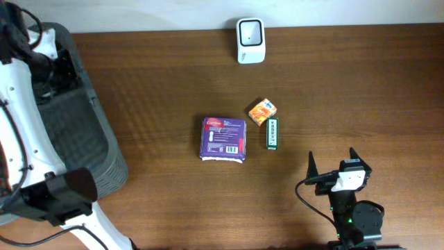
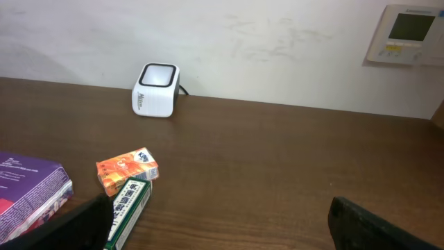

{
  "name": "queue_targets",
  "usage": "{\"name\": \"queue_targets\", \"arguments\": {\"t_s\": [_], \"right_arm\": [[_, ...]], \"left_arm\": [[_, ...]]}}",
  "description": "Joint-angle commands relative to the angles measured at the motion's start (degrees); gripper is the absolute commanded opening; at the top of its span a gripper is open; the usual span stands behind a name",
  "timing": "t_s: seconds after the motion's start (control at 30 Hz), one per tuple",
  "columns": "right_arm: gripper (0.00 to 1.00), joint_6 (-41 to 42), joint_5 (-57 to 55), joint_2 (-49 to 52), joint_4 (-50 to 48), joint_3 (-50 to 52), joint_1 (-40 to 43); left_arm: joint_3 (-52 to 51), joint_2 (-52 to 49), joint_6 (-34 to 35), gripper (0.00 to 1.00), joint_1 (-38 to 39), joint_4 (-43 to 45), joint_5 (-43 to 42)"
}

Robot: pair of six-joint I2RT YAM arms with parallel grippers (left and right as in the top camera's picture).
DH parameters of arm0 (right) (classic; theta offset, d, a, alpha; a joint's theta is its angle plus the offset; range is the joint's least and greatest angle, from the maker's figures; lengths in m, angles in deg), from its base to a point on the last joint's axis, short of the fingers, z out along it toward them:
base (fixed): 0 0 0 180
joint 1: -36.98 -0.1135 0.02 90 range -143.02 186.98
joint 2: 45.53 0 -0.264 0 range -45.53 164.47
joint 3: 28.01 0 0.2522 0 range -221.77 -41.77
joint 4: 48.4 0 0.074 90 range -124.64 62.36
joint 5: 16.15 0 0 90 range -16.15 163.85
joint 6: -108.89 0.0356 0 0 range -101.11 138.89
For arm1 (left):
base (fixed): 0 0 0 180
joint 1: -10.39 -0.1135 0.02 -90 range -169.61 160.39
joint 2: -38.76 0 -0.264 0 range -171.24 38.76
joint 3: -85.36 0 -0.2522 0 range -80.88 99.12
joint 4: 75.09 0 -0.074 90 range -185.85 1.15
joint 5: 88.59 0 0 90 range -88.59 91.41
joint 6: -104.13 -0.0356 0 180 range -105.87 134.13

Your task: Scan the item barcode

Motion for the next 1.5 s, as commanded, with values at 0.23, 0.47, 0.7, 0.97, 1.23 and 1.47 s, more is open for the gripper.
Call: {"name": "queue_targets", "arguments": {"t_s": [0.23, 0.47, 0.7, 0.97, 1.23, 1.47], "right_arm": [[0.98, 0.59, -0.50, -0.37, 0.20, 0.48, -0.35], [0.99, 0.59, -0.50, -0.37, 0.20, 0.48, -0.35], [0.98, 0.59, -0.50, -0.37, 0.20, 0.48, -0.35], [0.99, 0.59, -0.50, -0.37, 0.20, 0.48, -0.35], [0.98, 0.59, -0.50, -0.37, 0.20, 0.48, -0.35], [0.98, 0.59, -0.50, -0.37, 0.20, 0.48, -0.35]], "left_arm": [[-18.45, 2.21, 7.39, 0.99, 3.41, 1.09, 2.47], [-19.23, 2.43, -2.54, 0.85, 3.41, -0.02, 7.82], [-19.23, 7.56, -19.23, 0.75, 3.41, -0.02, -4.07], [-18.88, 7.63, -12.37, 0.79, 8.81, -0.02, 7.32], [-0.39, 17.97, 8.22, 0.57, 8.98, 0.02, 7.80], [-29.70, 18.51, 10.97, 0.00, 25.88, 10.19, -0.11]]}}
